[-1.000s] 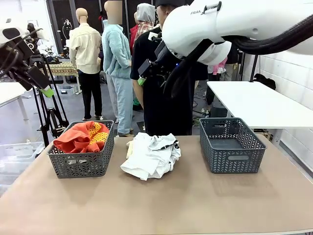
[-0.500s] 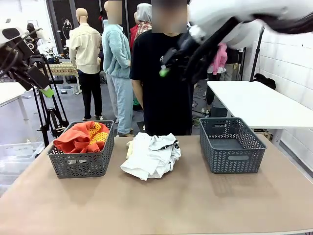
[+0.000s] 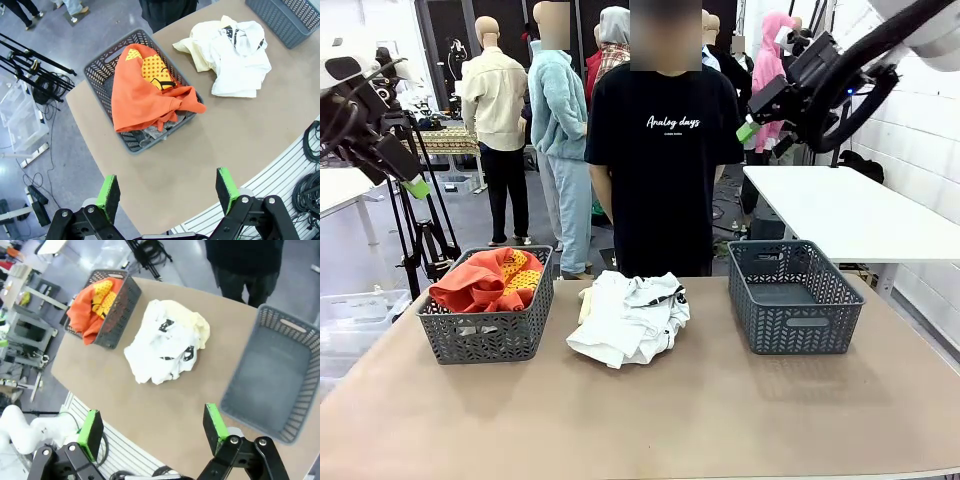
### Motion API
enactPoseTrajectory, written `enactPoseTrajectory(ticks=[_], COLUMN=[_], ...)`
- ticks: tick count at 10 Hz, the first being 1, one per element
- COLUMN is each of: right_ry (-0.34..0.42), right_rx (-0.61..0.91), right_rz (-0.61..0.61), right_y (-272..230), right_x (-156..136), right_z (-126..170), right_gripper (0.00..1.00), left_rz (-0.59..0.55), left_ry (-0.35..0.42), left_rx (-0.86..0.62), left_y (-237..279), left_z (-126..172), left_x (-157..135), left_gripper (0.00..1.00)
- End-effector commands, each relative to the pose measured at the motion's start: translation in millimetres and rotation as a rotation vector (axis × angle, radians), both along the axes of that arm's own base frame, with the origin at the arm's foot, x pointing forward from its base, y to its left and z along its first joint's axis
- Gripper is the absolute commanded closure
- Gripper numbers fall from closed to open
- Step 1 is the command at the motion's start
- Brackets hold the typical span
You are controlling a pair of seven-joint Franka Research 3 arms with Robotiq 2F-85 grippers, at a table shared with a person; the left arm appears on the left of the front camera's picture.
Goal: Sort the tops and bottoms.
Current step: Lift clothes from the center of the table with your left hand.
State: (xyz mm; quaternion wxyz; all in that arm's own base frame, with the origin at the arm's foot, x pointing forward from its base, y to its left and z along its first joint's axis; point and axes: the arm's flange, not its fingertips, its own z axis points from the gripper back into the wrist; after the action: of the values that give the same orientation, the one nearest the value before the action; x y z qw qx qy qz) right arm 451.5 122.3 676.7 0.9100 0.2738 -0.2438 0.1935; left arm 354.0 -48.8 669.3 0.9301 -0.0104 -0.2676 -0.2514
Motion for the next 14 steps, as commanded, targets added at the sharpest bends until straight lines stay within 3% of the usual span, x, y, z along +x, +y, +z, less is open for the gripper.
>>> enactPoseTrajectory(ticks=[1, 3, 4, 6, 9, 11, 12, 13, 14], right_ry=[-0.023, -0.041, -0.008, -0.008, -0.008, -0.008, -0.008, -0.008, -0.008], right_rx=[0.034, 0.073, 0.008, 0.008, 0.008, 0.008, 0.008, 0.008, 0.008], right_rz=[0.053, 0.088, 0.036, 0.036, 0.036, 0.036, 0.036, 0.036, 0.036], right_y=[5.5, 12.4, 6.8, 6.8, 6.8, 6.8, 6.8, 6.8, 6.8], right_x=[-14.6, -7.9, -12.9, -12.9, -12.9, -12.9, -12.9, -12.9, -12.9], right_z=[-11.5, -16.9, -4.3, -4.3, -4.3, -4.3, -4.3, -4.3, -4.3], right_gripper=[0.0, 0.0, 0.0, 0.0, 0.0, 0.0, 0.0, 0.0, 0.0], left_rz=[0.006, 0.006, 0.0, -0.157, -0.403, -0.431, -0.418, -0.406, -0.406], left_ry=[-0.002, -0.002, 0.0, 0.011, 0.046, 0.048, -0.004, 0.068, 0.068], left_rx=[-0.003, -0.003, 0.0, -0.117, -0.075, -0.068, -0.069, -0.05, -0.05], left_y=[-0.5, -0.5, 0.0, -60.4, -163.5, -187.7, -180.5, -202.9, -202.9], left_z=[1.2, 1.2, 0.0, -23.7, -74.9, -106.8, -105.8, -113.3, -113.3], left_x=[0.4, 0.4, 0.0, 42.8, 85.4, 105.4, 101.5, 91.1, 91.1], left_gripper=[0.0, 0.0, 0.0, 0.0, 0.0, 0.0, 0.0, 0.0, 0.0])
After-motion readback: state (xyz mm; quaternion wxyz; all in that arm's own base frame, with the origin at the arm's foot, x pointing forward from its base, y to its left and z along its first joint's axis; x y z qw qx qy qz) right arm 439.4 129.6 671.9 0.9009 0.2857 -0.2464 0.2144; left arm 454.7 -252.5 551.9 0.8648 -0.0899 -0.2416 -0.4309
